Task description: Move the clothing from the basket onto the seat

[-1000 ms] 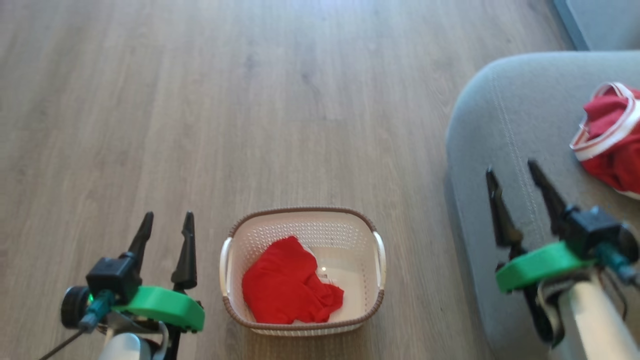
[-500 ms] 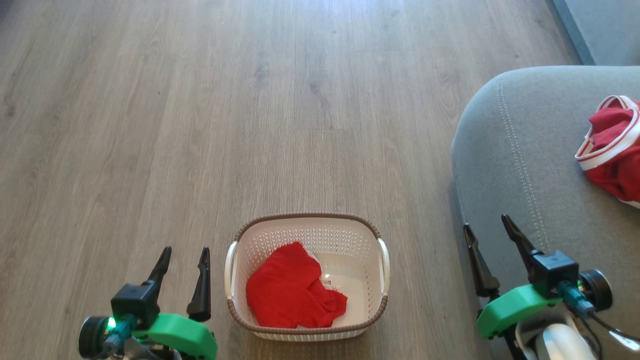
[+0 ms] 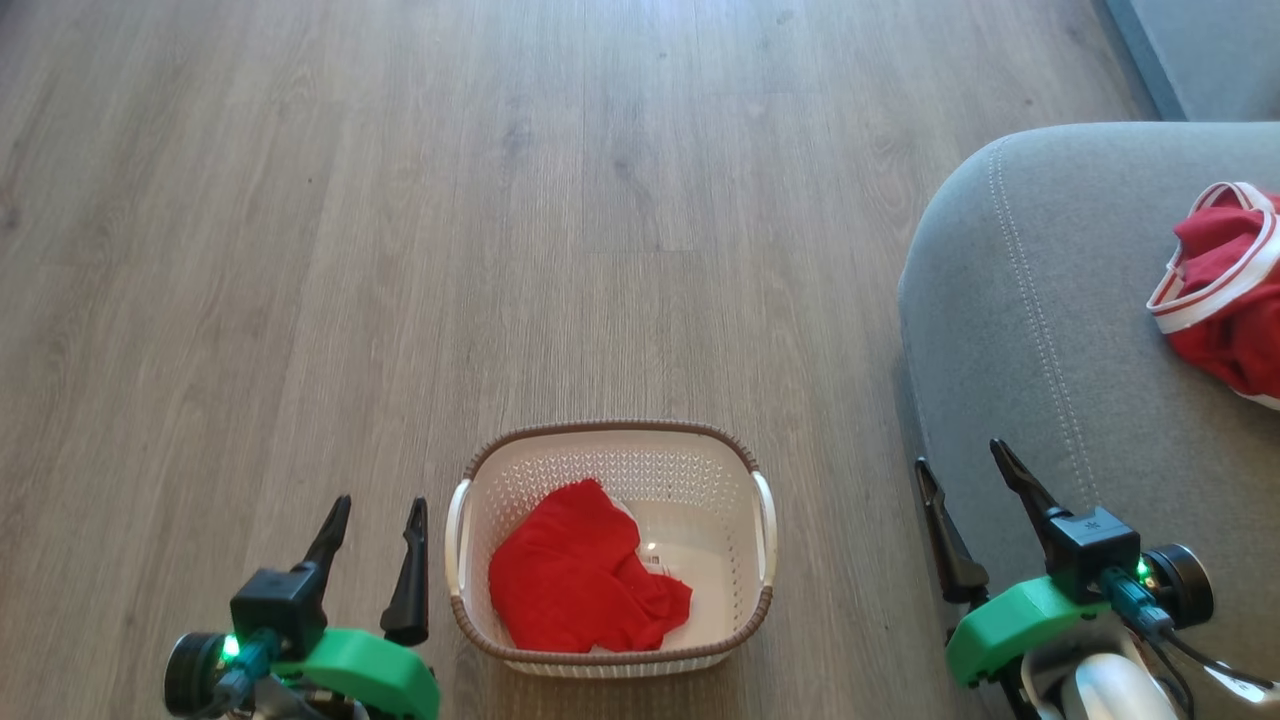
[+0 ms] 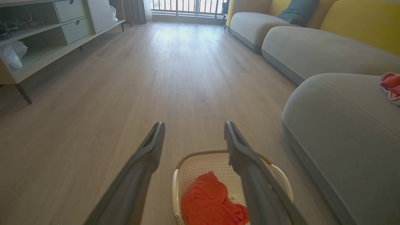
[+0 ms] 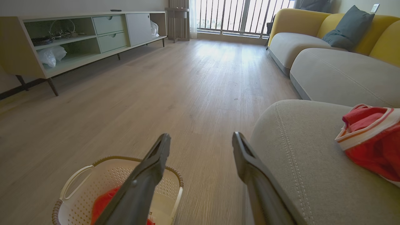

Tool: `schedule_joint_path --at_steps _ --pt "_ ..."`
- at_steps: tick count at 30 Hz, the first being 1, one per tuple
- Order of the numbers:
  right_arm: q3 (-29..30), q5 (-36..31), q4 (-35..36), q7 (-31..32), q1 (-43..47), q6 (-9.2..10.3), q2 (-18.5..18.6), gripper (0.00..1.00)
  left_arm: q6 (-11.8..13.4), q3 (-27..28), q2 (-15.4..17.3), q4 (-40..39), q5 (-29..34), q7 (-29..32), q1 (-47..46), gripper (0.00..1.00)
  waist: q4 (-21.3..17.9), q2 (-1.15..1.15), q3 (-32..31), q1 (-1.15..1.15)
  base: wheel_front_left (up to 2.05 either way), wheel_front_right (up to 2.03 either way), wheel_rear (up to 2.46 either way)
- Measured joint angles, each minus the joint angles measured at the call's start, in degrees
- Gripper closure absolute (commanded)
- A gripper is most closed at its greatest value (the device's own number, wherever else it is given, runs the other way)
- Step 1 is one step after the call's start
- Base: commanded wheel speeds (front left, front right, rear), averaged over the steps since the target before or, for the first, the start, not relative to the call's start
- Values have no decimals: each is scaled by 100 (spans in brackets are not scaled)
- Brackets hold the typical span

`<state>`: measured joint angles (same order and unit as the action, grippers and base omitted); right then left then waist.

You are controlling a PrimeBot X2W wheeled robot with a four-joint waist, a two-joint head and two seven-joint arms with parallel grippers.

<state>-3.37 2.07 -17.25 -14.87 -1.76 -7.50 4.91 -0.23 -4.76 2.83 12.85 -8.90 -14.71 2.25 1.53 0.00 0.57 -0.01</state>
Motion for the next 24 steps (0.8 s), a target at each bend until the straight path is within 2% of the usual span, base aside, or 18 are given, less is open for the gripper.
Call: schedule_joint_path --at_steps 24 --pt "64 0 1 0 -8 0 -33 0 -18 -54 0 68 42 0 -1 0 -111 0 129 0 0 0 0"
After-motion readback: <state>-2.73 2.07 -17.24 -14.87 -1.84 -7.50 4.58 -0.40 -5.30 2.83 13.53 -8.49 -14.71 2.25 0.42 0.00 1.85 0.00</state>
